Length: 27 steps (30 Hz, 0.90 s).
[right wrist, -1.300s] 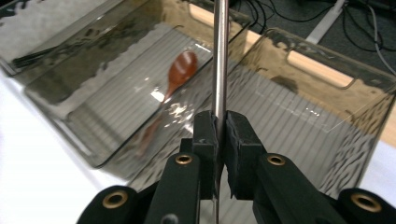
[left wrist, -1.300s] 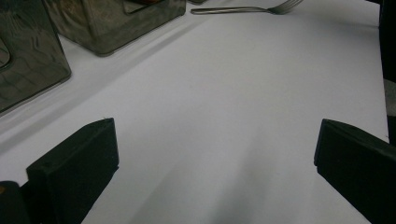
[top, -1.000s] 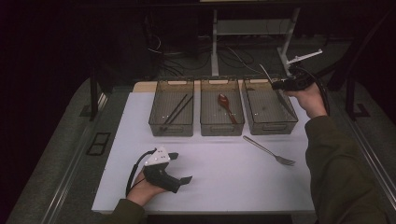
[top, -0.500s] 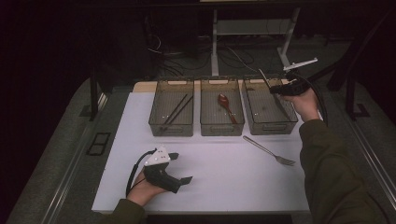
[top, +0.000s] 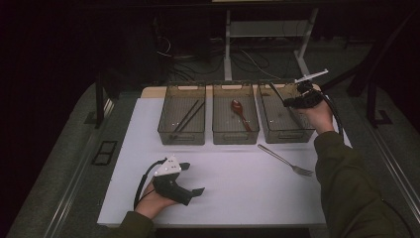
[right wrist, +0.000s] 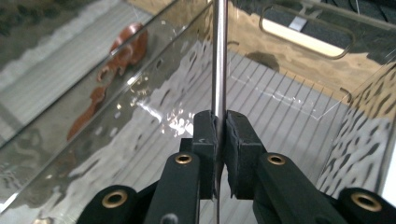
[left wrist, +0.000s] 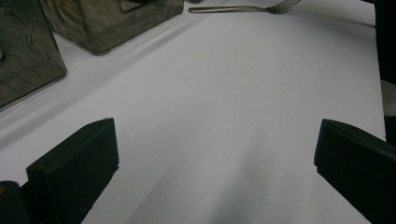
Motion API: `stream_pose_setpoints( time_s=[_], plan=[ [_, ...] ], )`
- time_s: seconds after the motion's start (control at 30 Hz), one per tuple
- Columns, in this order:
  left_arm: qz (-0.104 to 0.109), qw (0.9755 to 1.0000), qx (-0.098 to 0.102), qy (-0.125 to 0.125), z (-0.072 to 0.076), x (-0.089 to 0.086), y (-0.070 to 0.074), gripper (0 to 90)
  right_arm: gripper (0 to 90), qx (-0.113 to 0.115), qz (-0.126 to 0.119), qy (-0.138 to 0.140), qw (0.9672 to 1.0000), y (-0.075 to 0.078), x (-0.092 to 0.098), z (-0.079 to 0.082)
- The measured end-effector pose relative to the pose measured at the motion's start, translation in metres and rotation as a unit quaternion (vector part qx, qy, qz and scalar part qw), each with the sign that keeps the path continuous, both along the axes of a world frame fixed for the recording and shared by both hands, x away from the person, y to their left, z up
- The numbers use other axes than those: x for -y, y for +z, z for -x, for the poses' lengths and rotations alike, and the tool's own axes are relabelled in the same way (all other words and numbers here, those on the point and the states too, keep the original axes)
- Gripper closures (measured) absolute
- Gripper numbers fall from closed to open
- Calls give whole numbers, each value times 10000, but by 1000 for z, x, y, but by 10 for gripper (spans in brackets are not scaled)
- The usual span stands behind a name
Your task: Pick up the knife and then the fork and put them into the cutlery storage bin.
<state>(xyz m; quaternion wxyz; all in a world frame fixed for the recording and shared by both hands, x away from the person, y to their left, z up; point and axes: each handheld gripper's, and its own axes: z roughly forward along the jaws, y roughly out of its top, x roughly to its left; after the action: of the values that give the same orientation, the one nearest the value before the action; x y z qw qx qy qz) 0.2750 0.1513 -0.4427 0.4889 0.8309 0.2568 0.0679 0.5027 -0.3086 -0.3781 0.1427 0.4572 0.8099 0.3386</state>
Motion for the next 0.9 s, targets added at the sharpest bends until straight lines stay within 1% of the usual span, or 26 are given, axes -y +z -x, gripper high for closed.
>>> stream_pose_setpoints(
  time_s=[0.1, 0.17, 0.2, 0.23, 0.27, 0.3, 0.33, 0.37, 0.4, 0.53, 0.63, 0.7, 0.73, 0.8, 0.9],
  plan=[
    [-15, 10000, -1, 3, 0, 0, 1, 0, 818, -84, 213, 80, 9997, -5, -6, -2],
    [-8, 10000, 2, 14, 0, -1, 1, 0, 810, -215, 303, 125, 9992, -8, -10, -3],
    [-13, 10000, 6, 7, 0, -1, 1, 0, 810, -235, 369, 160, 9989, -9, -12, -3],
    [-7, 10000, 4, 10, 0, -1, 1, 0, 826, -207, 386, 143, 9989, -10, -13, -3],
    [-17, 10000, 6, 4, 0, -1, 1, 0, 814, -207, 282, 117, 9993, -9, -13, -3],
    [-12, 10000, 9, 4, 0, -1, 1, 0, 783, -236, 166, 108, 9995, -8, -12, -3],
    [-7, 10000, 8, 2, 0, -1, 1, 0, 760, -248, 127, 116, 9995, -7, -12, -3],
    [-1, 10000, 10, 8, 0, 0, 1, 0, 744, -214, 163, 101, 9996, -7, -12, -3],
    [1, 10000, 11, 6, 0, -1, 1, 0, 730, -205, 150, 84, 9996, -5, -11, -2],
    [-5, 10000, 21, 13, 0, 0, 1, 0, 612, -174, -153, 30, 9997, 1, -6, 2],
    [-8, 10000, 22, 13, 0, 0, 0, 0, 525, -25, -452, 76, 9989, 9, -2, 9],
    [-15, 10000, 25, 11, 0, 0, 0, 0, 485, -13, -625, 117, 9980, 14, 1, 15],
    [-23, 10000, 23, 10, 0, 0, 0, 0, 468, -7, -674, 109, 9977, 16, 2, 18],
    [-14, 10000, 26, 17, 0, 0, 0, 0, 453, 102, -748, 127, 9971, 21, 4, 27],
    [-21, 10000, 31, 11, 0, 0, 1, 0, 419, 200, -870, 239, 9957, 27, 6, 38]
  ],
)
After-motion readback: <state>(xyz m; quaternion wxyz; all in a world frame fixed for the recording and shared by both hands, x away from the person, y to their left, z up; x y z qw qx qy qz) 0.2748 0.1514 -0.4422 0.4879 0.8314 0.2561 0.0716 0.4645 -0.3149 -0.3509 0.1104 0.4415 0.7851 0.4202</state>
